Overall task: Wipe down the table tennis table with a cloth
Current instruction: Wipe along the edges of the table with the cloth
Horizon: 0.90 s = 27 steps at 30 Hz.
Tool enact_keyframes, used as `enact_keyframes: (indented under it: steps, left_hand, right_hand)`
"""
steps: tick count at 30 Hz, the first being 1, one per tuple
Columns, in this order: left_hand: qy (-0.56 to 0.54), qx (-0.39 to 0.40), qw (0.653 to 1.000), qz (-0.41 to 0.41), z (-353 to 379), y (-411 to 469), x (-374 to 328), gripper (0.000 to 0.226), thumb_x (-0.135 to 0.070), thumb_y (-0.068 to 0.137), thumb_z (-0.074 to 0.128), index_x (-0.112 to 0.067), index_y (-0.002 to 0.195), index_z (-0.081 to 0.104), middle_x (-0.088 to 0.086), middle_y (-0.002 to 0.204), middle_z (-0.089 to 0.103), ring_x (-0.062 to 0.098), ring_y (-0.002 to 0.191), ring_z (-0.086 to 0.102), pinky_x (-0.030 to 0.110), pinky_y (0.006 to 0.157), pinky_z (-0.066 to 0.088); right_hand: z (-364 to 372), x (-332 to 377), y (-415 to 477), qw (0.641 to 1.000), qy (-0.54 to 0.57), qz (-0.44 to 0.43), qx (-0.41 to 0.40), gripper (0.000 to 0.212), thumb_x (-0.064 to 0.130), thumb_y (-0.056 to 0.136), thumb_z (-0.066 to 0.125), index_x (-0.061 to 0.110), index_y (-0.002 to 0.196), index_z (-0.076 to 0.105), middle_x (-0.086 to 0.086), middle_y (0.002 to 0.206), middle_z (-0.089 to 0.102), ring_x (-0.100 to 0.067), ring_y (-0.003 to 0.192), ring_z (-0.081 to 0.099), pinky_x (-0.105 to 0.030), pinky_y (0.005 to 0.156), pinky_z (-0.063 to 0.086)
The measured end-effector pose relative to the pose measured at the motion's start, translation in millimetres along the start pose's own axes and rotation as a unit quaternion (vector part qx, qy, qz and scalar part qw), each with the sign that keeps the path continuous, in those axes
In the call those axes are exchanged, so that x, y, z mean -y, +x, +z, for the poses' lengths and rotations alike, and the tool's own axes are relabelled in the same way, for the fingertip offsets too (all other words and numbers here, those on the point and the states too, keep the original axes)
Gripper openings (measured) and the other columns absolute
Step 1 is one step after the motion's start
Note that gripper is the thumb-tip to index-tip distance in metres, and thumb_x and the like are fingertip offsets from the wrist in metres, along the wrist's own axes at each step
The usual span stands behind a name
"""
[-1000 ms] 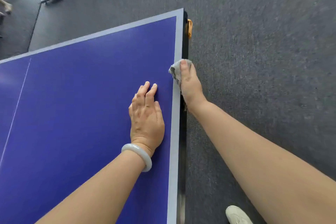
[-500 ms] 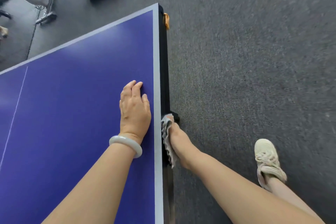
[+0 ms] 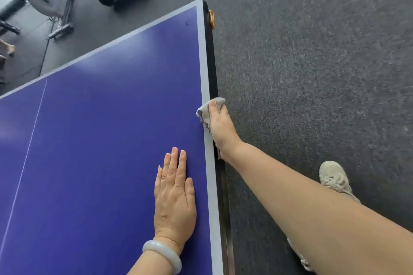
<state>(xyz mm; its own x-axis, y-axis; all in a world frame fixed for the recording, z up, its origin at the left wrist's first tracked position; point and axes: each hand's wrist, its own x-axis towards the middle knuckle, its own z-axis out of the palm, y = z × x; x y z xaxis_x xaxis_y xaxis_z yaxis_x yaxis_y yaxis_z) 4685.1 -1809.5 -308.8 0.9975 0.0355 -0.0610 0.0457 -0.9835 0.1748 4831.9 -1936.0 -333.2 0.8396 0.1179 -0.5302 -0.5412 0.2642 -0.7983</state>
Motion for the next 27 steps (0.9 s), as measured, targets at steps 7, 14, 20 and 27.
enact_keyframes:
  steps: [7,14,20,27]
  left_hand:
    - [0.004,-0.001,1.0,0.001,2.8,-0.6,-0.6,0.058,-0.031,0.099,0.015,-0.016,0.154,0.017,-0.002,0.163,0.011,0.012,0.151,0.005,0.042,0.124,0.009]
    - [-0.002,-0.008,1.0,0.004,3.5,-0.9,0.7,0.057,-0.032,0.099,0.014,-0.018,0.155,0.015,-0.004,0.164,0.009,0.009,0.151,0.002,0.041,0.124,0.006]
    - [-0.002,-0.007,1.0,0.004,2.7,-0.6,0.5,0.058,-0.031,0.099,0.015,-0.017,0.155,0.018,-0.003,0.164,0.01,0.01,0.151,0.002,0.042,0.124,0.007]
    - [-0.01,-0.026,1.0,0.005,5.5,-1.8,-0.1,0.056,-0.03,0.101,0.017,-0.015,0.154,0.025,-0.003,0.162,0.016,0.012,0.151,0.008,0.042,0.123,0.01]
  right_hand:
    - [-1.3,-118.6,-147.1,0.997,-0.004,-0.072,0.003,0.063,0.068,0.096,0.029,0.047,0.15,0.004,0.028,0.161,0.007,0.011,0.147,0.003,-0.035,0.126,0.007]
    - [0.4,-77.7,-84.2,0.997,-0.042,-0.061,0.001,0.068,0.047,0.103,0.033,0.023,0.159,0.004,0.007,0.166,0.008,-0.002,0.151,0.003,-0.035,0.126,0.005]
    - [-3.7,-90.7,-107.1,0.995,-0.047,-0.082,0.014,0.068,0.05,0.101,0.035,0.033,0.157,0.002,0.014,0.165,0.006,0.003,0.15,0.004,-0.036,0.126,0.007]
    - [-14.2,-132.1,-180.5,0.987,-0.144,-0.039,0.061,0.074,0.054,0.098,0.034,0.034,0.155,-0.008,0.01,0.154,0.018,0.002,0.143,0.018,-0.022,0.119,0.015]
